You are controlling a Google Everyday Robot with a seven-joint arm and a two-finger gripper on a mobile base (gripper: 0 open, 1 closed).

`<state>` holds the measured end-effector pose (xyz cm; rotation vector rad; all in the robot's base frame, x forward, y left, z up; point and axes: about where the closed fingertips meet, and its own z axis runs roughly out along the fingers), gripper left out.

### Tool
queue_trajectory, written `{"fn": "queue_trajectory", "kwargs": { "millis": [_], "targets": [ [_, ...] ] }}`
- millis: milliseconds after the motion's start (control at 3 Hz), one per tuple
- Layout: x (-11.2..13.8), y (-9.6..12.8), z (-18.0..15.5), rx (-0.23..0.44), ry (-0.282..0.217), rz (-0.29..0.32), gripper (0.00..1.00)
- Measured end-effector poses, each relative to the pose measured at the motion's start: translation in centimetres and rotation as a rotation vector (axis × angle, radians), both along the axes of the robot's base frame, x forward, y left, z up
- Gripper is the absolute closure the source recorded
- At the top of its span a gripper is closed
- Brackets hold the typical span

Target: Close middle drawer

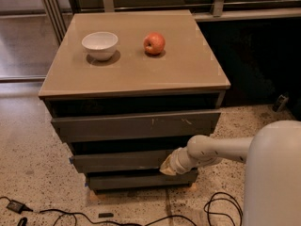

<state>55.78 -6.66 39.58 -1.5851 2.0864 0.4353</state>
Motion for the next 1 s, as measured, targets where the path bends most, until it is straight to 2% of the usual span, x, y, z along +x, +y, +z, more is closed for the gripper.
{"fn": "queue_trajectory", "kwargs": {
  "millis": [333,667,1000],
  "targets": [
    [0.00,0.00,0.00,0.000,0.000,0.000,0.12],
    [-0.01,0.01,-0.01,0.000,0.000,0.000,0.00],
    [-0.01,0.01,-0.01,0.000,0.000,0.000,0.00]
  ]
}}
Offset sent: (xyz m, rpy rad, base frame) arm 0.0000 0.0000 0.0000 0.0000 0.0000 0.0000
